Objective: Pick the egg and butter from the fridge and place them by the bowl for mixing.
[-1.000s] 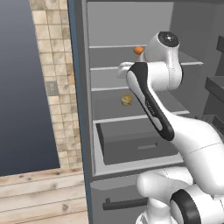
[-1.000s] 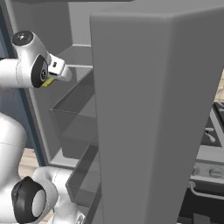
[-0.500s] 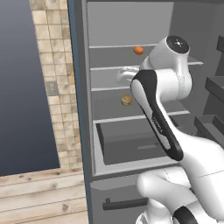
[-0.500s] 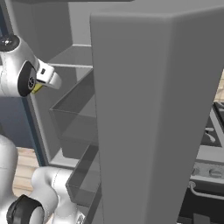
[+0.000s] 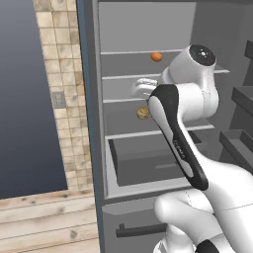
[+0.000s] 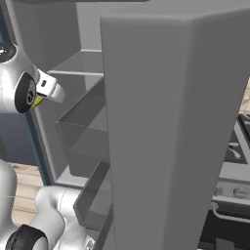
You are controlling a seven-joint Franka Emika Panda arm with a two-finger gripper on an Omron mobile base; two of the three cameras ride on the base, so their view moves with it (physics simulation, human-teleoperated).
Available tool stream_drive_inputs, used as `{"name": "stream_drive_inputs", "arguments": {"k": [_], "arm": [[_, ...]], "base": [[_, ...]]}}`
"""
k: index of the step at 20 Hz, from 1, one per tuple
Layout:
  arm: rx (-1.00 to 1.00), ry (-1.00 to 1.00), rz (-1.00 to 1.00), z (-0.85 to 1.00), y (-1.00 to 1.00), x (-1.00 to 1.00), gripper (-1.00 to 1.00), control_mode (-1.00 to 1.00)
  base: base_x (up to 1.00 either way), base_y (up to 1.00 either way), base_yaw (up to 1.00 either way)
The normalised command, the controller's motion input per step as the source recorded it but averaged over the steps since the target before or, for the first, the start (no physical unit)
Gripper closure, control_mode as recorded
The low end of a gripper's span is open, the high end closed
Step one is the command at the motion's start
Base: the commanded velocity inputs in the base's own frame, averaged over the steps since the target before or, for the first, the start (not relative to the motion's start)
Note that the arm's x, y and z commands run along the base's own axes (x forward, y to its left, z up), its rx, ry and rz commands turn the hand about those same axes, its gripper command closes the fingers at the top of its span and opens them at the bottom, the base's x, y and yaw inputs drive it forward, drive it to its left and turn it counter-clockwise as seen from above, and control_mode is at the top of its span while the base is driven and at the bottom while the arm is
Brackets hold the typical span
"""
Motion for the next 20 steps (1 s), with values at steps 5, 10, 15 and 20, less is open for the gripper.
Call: {"name": "stream_drive_inputs", "arguments": {"k": [5, 10, 15, 20], "arm": [[0.0, 0.0, 0.0, 0.0, 0.0, 0.0, 1.0, 1.0], [0.0, 0.0, 0.0, 0.0, 0.0, 0.0, 1.0, 1.0], [0.0, 0.0, 0.0, 0.0, 0.0, 0.0, 1.0, 1.0], [0.0, 0.0, 0.0, 0.0, 0.0, 0.0, 1.0, 1.0]], "base": [[0.0, 0.0, 0.0], [-0.13, 0.23, 0.0], [-0.1, 0.71, 0.0], [-0.23, 0.76, 0.0]]}}
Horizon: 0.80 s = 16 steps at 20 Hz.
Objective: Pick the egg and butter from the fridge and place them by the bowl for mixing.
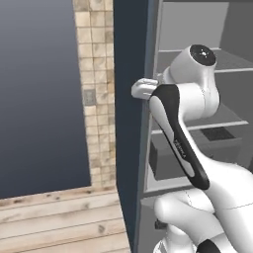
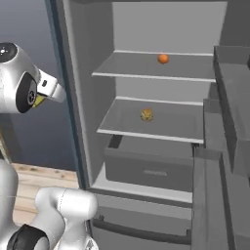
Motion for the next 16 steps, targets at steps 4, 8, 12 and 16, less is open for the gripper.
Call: {"name": "stream_drive_inputs", "arguments": {"k": [4, 8, 12, 16], "arm": [[0.0, 0.0, 0.0, 0.0, 0.0, 0.0, 1.0, 1.0], [0.0, 0.0, 0.0, 0.0, 0.0, 0.0, 1.0, 1.0], [0.0, 0.0, 0.0, 0.0, 0.0, 0.0, 1.0, 1.0], [0.0, 0.0, 0.0, 0.0, 0.0, 0.0, 1.0, 1.0]], "base": [[-0.39, 0.68, 0.25], [-0.26, 0.49, 0.64], [-0.24, 0.28, 0.85], [-0.21, 0.25, 0.89]]}}
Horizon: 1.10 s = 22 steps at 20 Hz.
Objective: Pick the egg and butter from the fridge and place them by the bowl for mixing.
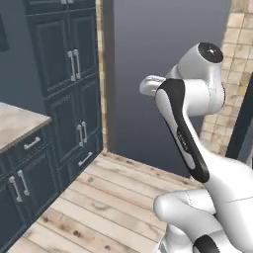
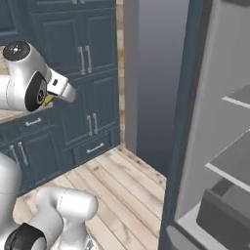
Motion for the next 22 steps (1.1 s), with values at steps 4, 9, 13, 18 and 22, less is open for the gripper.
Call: {"name": "stream_drive_inputs", "arguments": {"k": [4, 9, 13, 18, 22], "arm": [[0.0, 0.0, 0.0, 0.0, 0.0, 0.0, 1.0, 1.0], [0.0, 0.0, 0.0, 0.0, 0.0, 0.0, 1.0, 1.0], [0.0, 0.0, 0.0, 0.0, 0.0, 0.0, 1.0, 1.0], [0.0, 0.0, 0.0, 0.0, 0.0, 0.0, 1.0, 1.0], [0.0, 0.0, 0.0, 0.0, 0.0, 0.0, 1.0, 1.0]], "base": [[-0.14, 0.3, 0.84], [-0.01, 0.27, 0.78], [0.2, 0.19, 0.66], [0.59, 0.0, 0.55], [0.76, -0.04, 0.42]]}}
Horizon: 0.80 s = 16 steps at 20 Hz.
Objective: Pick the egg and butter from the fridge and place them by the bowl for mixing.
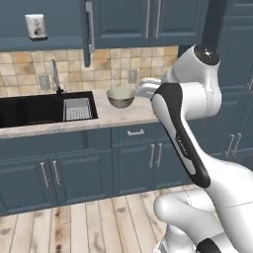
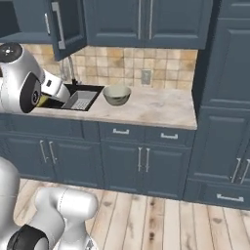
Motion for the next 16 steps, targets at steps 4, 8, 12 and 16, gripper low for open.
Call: {"name": "stream_drive_inputs", "arguments": {"k": [4, 8, 12, 16], "arm": [[0.0, 0.0, 0.0, 0.0, 0.0, 0.0, 1.0, 1.0], [0.0, 0.0, 0.0, 0.0, 0.0, 0.0, 1.0, 1.0], [0.0, 0.0, 0.0, 0.0, 0.0, 0.0, 1.0, 1.0], [0.0, 0.0, 0.0, 0.0, 0.0, 0.0, 1.0, 1.0]], "base": [[0.77, -0.23, 0.22], [0.68, -0.45, 0.06], [0.56, -0.63, 0.0], [0.64, -0.45, 0.0]]}}
